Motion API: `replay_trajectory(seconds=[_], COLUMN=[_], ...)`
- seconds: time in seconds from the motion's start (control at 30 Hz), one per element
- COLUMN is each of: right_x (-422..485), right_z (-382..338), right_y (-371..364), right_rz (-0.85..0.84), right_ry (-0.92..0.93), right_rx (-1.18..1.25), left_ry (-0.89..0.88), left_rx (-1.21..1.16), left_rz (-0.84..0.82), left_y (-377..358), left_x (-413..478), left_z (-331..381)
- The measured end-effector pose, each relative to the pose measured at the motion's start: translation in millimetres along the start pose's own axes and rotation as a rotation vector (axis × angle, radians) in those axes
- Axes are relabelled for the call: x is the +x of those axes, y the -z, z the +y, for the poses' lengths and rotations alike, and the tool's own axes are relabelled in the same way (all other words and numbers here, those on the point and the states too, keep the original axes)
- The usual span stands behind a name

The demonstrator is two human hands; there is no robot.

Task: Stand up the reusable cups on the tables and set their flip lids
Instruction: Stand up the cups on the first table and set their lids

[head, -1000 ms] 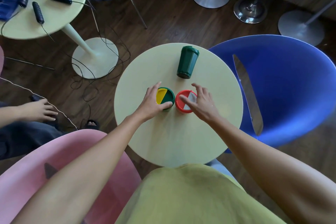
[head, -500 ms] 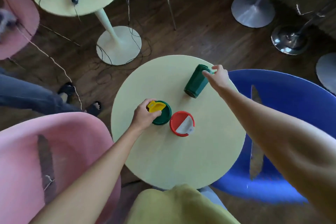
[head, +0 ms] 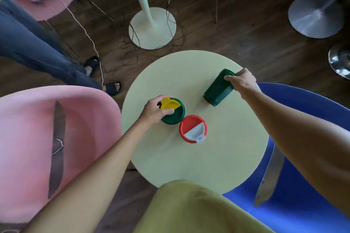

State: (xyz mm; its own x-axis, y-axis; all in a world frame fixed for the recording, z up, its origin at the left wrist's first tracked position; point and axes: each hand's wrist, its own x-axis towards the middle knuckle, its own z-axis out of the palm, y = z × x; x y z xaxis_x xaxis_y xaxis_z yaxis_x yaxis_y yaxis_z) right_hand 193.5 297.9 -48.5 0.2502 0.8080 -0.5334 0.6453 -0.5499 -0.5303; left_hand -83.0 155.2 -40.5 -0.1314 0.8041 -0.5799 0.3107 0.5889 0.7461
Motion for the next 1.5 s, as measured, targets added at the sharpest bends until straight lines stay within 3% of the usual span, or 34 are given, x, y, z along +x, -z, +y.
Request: replay_trajectory(seconds=[0.2, 0.47, 0.67, 1.0, 1.3, 1.5], right_x=[-15, -10, -3, -53, -79, -68], right_z=[7, 0, -10, -9, 4, -10], right_y=[-14, -34, -47, -47, -62, -40], right_rz=[0.105, -0.128, -0.172, -0.147, -0.220, -0.352], right_ry=[0.167, 0.001, -0.059, 0.314, 0.439, 0.498], right_rx=[-0.094, 0.004, 0.133, 0.100, -0.128, -0.341], left_ry=[-0.025, -0.038, -0.038, -0.034, -0.037, -0.035], left_rx=[0.001, -0.026, -0.057, -0.027, -0.004, 0.012], left_rz=[-0.009, -0.023, -0.036, -0.041, -0.057, -0.061], left_y=[0, -1, -1, 1, 3, 4], left_x=[-1, 1, 3, 3, 3, 3], left_z=[2, -3, -6, -6, -4, -4])
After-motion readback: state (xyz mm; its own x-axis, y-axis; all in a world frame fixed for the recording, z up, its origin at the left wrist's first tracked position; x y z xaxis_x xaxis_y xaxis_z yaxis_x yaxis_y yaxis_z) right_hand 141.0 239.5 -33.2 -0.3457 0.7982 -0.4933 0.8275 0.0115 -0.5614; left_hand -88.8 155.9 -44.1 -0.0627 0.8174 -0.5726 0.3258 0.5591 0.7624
